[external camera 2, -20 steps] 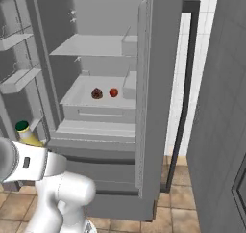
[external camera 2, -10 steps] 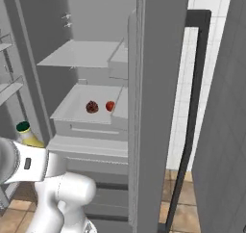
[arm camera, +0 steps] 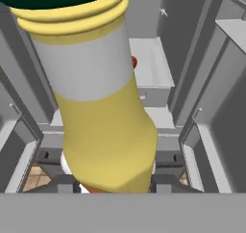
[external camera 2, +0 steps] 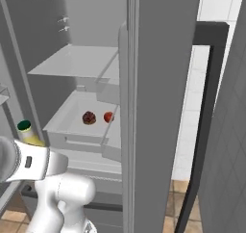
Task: Place the condiment bottle and mustard from the counter to the top shelf of the fridge. If the existing items in the fridge are on the top shelf, move them to other shelves.
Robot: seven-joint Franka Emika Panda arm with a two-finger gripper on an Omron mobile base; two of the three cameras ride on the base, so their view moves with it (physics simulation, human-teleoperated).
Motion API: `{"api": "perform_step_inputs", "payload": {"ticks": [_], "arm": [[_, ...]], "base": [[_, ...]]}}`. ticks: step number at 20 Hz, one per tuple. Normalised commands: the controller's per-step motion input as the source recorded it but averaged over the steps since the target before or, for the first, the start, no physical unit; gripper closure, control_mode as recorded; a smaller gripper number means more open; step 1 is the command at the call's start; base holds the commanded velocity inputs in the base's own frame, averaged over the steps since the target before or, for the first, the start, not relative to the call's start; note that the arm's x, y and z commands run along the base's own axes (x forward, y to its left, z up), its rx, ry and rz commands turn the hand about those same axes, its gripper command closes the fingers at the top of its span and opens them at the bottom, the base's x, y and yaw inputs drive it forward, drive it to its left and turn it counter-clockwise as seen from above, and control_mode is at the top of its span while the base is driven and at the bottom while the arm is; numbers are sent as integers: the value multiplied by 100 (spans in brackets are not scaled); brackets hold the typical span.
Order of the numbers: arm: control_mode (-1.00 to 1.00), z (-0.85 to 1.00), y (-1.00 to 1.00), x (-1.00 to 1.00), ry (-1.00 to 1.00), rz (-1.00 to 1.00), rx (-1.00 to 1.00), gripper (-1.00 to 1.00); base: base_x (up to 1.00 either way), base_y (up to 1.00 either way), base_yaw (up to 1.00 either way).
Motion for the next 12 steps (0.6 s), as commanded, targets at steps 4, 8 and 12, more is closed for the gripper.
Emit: {"api": "perform_step_inputs", "payload": {"ticks": [4, 8, 12], "arm": [[-100, 73, 3, 0, -9, 0, 0, 100], [-100, 100, 44, 14, -12, 0, 0, 100], [-100, 89, 56, 78, -5, 0, 2, 100]], "base": [[0, 3, 1], [0, 0, 0], [0, 0, 0]]}}
